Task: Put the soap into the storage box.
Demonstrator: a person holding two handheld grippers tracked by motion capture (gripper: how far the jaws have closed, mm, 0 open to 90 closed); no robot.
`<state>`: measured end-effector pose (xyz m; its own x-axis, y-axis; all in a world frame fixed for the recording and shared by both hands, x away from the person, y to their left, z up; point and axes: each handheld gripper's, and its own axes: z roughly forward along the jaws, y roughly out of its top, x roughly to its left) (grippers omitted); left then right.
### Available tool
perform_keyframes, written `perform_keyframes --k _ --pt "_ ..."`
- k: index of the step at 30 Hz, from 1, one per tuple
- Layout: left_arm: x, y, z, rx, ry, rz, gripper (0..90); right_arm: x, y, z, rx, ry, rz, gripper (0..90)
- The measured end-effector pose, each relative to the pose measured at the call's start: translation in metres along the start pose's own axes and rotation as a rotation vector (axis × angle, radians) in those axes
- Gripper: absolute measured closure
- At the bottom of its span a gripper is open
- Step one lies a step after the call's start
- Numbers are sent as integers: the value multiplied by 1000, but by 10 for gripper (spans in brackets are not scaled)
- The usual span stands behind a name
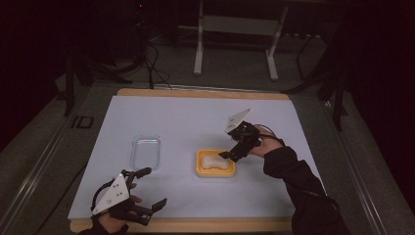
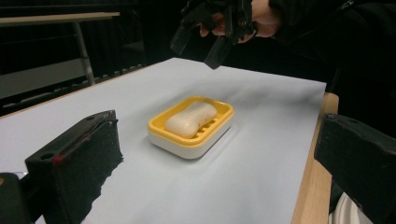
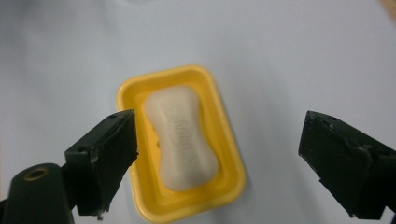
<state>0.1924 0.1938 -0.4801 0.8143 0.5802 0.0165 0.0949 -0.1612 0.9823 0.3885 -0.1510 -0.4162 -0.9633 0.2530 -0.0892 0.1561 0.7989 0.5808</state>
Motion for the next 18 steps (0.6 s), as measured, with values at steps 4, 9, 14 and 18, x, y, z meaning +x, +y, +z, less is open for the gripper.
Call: perform_keyframes --k 4,9,14,18 --pt "0 0 0 0 0 0 7 1 -5 -9 -27 -51 35 112" --pt "0 0 0 -1 2 -1 7 1 -13 -18 -32 -119 78 111" --pt "0 0 0 -3 4 -4 7 3 -26 -23 -33 -175 160 111" --pt "0 0 0 -3 3 -3 7 4 -37 -25 -49 -217 246 115"
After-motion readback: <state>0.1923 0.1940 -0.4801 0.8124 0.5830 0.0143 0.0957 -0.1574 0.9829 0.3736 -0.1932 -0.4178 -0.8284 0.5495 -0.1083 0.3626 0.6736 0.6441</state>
